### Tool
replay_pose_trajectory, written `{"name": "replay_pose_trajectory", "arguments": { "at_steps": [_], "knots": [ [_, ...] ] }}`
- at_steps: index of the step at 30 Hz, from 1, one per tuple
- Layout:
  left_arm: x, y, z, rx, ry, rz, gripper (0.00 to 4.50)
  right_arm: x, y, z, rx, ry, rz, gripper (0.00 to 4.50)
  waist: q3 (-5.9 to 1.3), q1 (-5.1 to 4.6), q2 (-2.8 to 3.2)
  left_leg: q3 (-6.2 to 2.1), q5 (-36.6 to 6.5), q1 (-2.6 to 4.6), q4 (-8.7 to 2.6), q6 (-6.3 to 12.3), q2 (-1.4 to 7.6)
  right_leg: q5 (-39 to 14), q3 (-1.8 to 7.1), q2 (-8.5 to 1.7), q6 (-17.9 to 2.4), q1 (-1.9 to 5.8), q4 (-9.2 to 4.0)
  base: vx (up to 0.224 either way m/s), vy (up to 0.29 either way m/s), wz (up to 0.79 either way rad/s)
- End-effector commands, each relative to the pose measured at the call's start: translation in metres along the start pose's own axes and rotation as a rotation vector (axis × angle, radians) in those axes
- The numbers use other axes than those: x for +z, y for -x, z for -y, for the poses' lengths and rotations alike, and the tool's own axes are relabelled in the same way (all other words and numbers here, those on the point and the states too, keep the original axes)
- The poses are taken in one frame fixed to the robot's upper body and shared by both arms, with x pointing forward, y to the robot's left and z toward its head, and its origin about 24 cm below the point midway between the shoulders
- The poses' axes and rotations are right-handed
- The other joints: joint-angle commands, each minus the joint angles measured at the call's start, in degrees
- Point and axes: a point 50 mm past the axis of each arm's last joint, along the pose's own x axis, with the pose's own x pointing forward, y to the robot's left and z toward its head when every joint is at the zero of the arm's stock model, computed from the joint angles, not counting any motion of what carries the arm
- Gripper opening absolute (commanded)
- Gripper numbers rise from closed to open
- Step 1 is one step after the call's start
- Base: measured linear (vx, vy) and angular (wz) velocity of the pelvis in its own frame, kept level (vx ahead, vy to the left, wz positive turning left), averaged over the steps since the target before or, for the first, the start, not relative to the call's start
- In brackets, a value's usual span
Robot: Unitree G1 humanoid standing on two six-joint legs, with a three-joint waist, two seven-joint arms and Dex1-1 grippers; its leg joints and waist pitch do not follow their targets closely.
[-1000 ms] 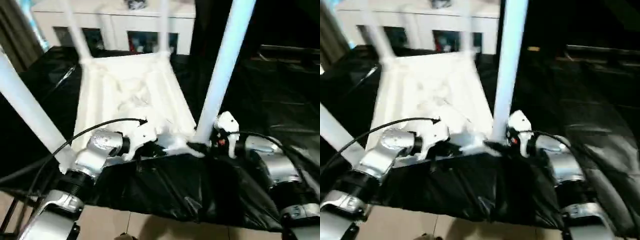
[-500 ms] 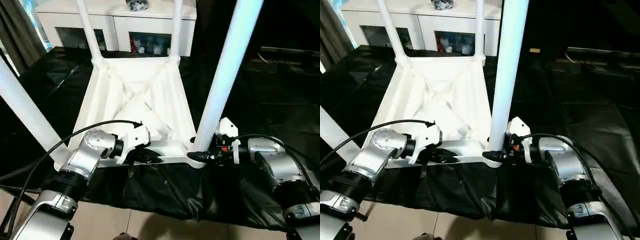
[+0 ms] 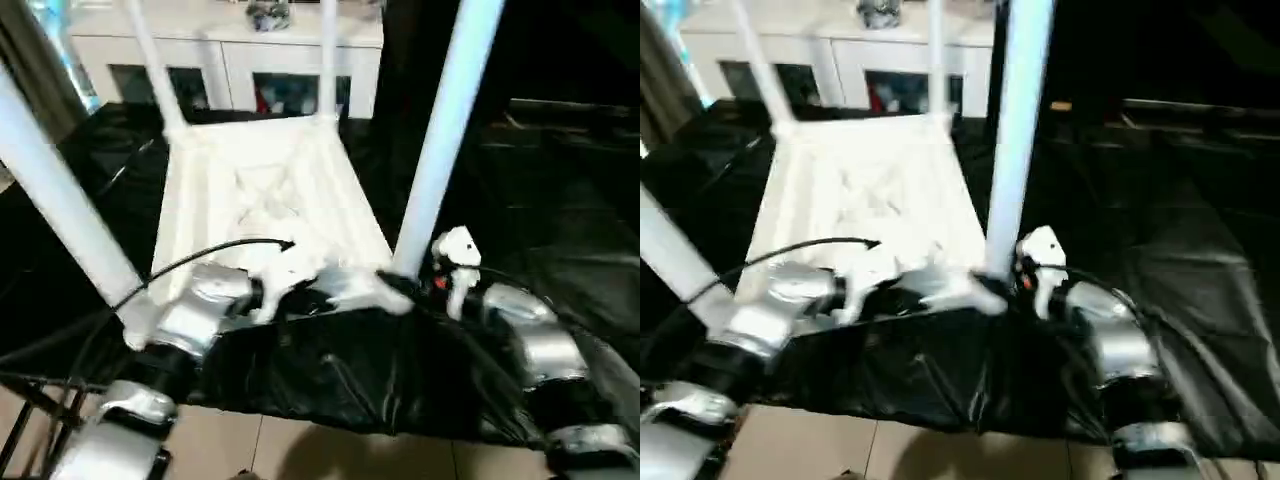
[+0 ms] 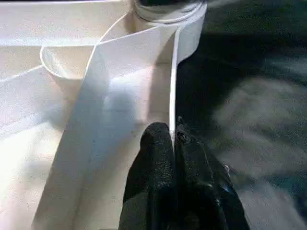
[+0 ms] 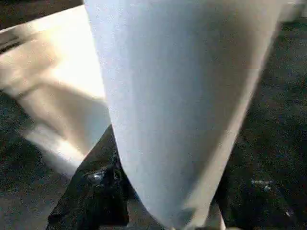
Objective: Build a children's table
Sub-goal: Rotate leg to tighten
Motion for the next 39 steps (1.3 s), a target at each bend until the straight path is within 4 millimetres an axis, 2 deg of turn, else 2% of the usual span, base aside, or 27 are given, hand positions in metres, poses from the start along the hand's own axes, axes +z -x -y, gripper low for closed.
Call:
{"name": "replay_pose_trajectory", "arguments": {
  "at_steps": [1, 3, 4, 8, 9, 11, 12, 17, 19, 20, 21, 23, 24, 25, 26, 28, 31, 33, 34, 38, 39],
  "knots": [
    [0.033, -0.031, 0.009, 0.081, 0.021, 0.122, 0.0, -0.027, -0.031, -0.053, 0.096, -0.116, -0.101, 2.02, -1.74, -0.33, -0.7, -2.02, -23.27, 1.15, -5.43, -2.47, 2.54, -26.61, 1.97, -3.32, -8.81, 0.14, -6.09, 0.0, 0.0, 0.0],
    [0.041, -0.042, 0.016, 0.091, 0.029, 0.137, 0.0, -0.023, -0.043, -0.062, 0.049, -0.127, -0.098, 2.0, -1.74, -0.65, -0.44, -2.06, -25.0, 1.49, -5.21, -2.58, 2.29, -28.06, 2.01, -3.3, -8.17, -0.39, -6.54, 0.0, 0.0, 0.0],
    [0.042, -0.042, 0.016, 0.093, 0.027, 0.137, 0.0, -0.023, -0.044, -0.063, 0.044, -0.128, -0.098, 2.0, -1.79, -0.75, -0.6, -2.07, -25.05, 1.41, -5.26, -2.45, 2.3, -28.17, 2.01, -3.25, -7.85, -0.36, -6.59, 0.0, 0.0, 0.0],
    [0.049, -0.051, 0.023, 0.089, 0.013, 0.15, 0.0, -0.009, -0.058, -0.073, 0.015, -0.167, -0.051, 2.0, -2.12, -0.76, -0.45, -1.97, -22.37, 0.91, -5.47, -1.03, 2.3, -22.26, 2.06, -2.99, -8.21, -0.07, -6.27, 0.0, 0.0, 0.0],
    [0.049, -0.05, 0.024, 0.079, 0.003, 0.149, 0.0, -0.006, -0.058, -0.072, 0.022, -0.168, -0.032, 2.33, -2.24, -0.69, -0.4, -1.88, -21.37, 0.76, -5.43, -0.6, 2.28, -20.36, 2.06, -2.95, -8.56, 0.13, -6.07, 0.0, 0.0, 0.0],
    [0.047, -0.048, 0.024, 0.063, -0.009, 0.144, 0.0, -0.003, -0.057, -0.07, 0.038, -0.169, -0.012, 2.66, -2.36, -0.6, -0.35, -1.78, -19.57, 0.56, -5.41, 0.07, 2.33, -17.41, 2.06, -2.91, -9.18, 0.36, -5.78, 0.0, 0.0, 0.0],
    [0.043, -0.042, 0.023, 0.037, -0.036, 0.134, 0.0, -0.002, -0.05, -0.064, 0.071, -0.163, 0.006, 2.66, -2.44, -0.48, -0.53, -1.71, -18.45, 0.41, -5.32, 0.88, 2.33, -16.0, 2.07, -3.03, -9.58, 0.58, -5.65, 0.0, 0.0, 0.0],
    [0.035, -0.03, 0.02, -0.006, -0.053, 0.127, 0.0, -0.007, -0.034, -0.048, 0.126, -0.092, -0.027, 3.17, -2.46, -0.4, -0.65, -1.68, -16.66, 0.12, -5.25, 1.84, 2.41, -15.86, 1.99, -3.19, -9.9, 0.87, -5.62, 0.0, 0.0, 0.0],
    [0.03, -0.021, 0.017, -0.032, -0.068, 0.119, 0.0, -0.009, -0.022, -0.036, 0.173, -0.03, -0.061, 3.3, -2.52, -0.39, -0.71, -1.47, -14.68, 0.02, -5.01, 2.68, 2.42, -12.84, 1.94, -3.08, -10.93, 0.94, -5.37, 0.0, 0.0, 0.0],
    [0.03, -0.021, 0.017, -0.032, -0.068, 0.119, 0.0, -0.009, -0.022, -0.036, 0.173, -0.03, -0.061, 3.3, -2.55, -0.32, -0.7, -1.47, -14.27, 0.02, -4.97, 2.79, 2.42, -12.46, 1.92, -3.08, -11.0, 1.0, -5.37, 0.0, 0.0, 0.0],
    [0.026, -0.013, 0.014, -0.049, -0.072, 0.112, 0.0, -0.008, -0.013, -0.027, 0.21, 0.016, -0.077, 3.3, -2.68, -0.23, -0.7, -1.41, -13.38, 0.07, -4.8, 3.13, 2.44, -10.7, 1.88, -3.01, -11.43, 1.11, -5.15, 0.0, 0.0, 0.0],
    [0.022, -0.007, 0.011, -0.067, -0.082, 0.106, 0.0, -0.006, -0.005, -0.018, 0.241, 0.05, -0.089, 3.3, -2.74, -0.27, -0.67, -1.32, -11.96, -0.08, -4.62, 3.89, 2.45, -7.56, 1.84, -2.95, -12.61, 1.21, -4.79, 0.0, 0.0, 0.0],
    [0.018, -0.001, 0.009, -0.086, -0.088, 0.102, 0.0, -0.005, 0.002, -0.011, 0.278, 0.077, -0.103, 3.3, -2.96, -0.13, -0.58, -1.2, -10.42, 0.03, -4.37, 4.51, 2.51, -4.37, 1.75, -2.92, -13.83, 1.29, -4.4, 0.0, 0.0, 0.0],
    [0.017, 0.001, 0.008, -0.089, -0.089, 0.101, 0.0, -0.004, 0.004, -0.009, 0.293, 0.086, -0.112, 3.3, -2.96, -0.13, -0.58, -1.2, -10.42, 0.03, -4.37, 4.51, 2.51, -4.37, 1.75, -2.92, -13.83, 1.29, -4.4, 0.0, 0.0, 0.0],
    [0.014, 0.005, 0.006, -0.1, -0.083, 0.101, 0.0, -0.004, 0.01, -0.005, 0.342, 0.103, -0.135, 3.3, -3.0, 0.13, -0.63, -1.02, -8.92, 0.08, -4.13, 5.5, 2.61, -1.01, 1.59, -2.73, -15.06, 1.41, -4.03, 0.0, 0.0, 0.0],
    [0.012, 0.008, 0.004, -0.11, -0.075, 0.1, 0.0, -0.004, 0.016, -0.003, 0.392, 0.116, -0.157, 3.3, -3.03, 0.53, -0.58, -0.92, -8.02, 0.09, -4.01, 6.16, 2.74, 0.51, 1.51, -2.76, -15.81, 1.44, -3.75, 0.0, 0.0, 0.0],
    [0.009, 0.013, 0.002, -0.128, -0.059, 0.105, 0.0, -0.005, 0.021, 0.0, 0.441, 0.128, -0.183, 3.3, -2.97, 0.88, -0.85, -0.81, -7.61, 0.13, -3.92, 6.48, 2.79, 0.9, 1.47, -2.87, -16.62, 1.45, -3.63, 0.0, 0.0, 0.0],
    [0.007, 0.018, -0.001, -0.153, -0.048, 0.108, 0.0, -0.006, 0.024, 0.001, 0.501, 0.131, -0.209, 3.3, -2.88, 0.95, -1.01, -0.84, -8.47, 0.12, -3.98, 6.19, 2.79, -0.96, 1.42, -2.9, -16.77, 1.53, -3.73, 0.0, 0.0, 0.0],
    [0.006, 0.019, -0.002, -0.159, -0.048, 0.105, 0.0, -0.006, 0.025, 0.001, 0.525, 0.131, -0.217, 3.02, -2.93, 0.99, -0.97, -0.83, -8.53, 0.15, -3.96, 6.16, 2.77, -1.21, 1.41, -2.92, -16.84, 1.55, -3.68, 0.0, 0.0, 0.0],
    [0.003, 0.025, -0.006, -0.171, -0.054, 0.089, 0.0, -0.005, 0.025, -0.001, 0.582, 0.116, -0.224, 2.89, -2.9, 1.03, -1.06, -0.83, -8.41, 0.18, -3.94, 6.0, 2.8, -1.61, 1.47, -2.92, -16.74, 1.52, -3.65, 0.0, 0.0, 0.0],
    [0.002, 0.027, -0.007, -0.178, -0.055, 0.083, 0.0, -0.005, 0.025, -0.001, 0.599, 0.109, -0.228, 2.66, -2.88, 1.06, -1.01, -0.85, -8.29, 0.16, -3.94, 6.09, 2.83, -1.42, 1.47, -2.96, -16.91, 1.51, -3.59, 0.0, 0.0, 0.0]
  ]
}}
